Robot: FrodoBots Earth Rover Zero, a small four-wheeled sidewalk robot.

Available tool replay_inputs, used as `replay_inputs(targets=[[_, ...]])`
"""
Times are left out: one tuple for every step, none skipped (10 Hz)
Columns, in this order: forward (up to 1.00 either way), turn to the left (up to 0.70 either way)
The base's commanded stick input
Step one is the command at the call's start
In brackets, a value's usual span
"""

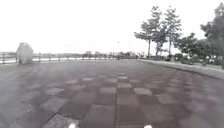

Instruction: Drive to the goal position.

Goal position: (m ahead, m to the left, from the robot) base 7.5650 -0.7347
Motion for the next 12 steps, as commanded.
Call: replay_inputs(targets=[[0.85,0.01],[0.85,0.01],[0.85,0.01],[0.85,0.01],[0.85,0.01],[0.85,0.01],[0.85,0.01],[0.85,0.01],[0.85,0.01],[0.85,0.01],[0.85,0.01],[0.85,0.01]])
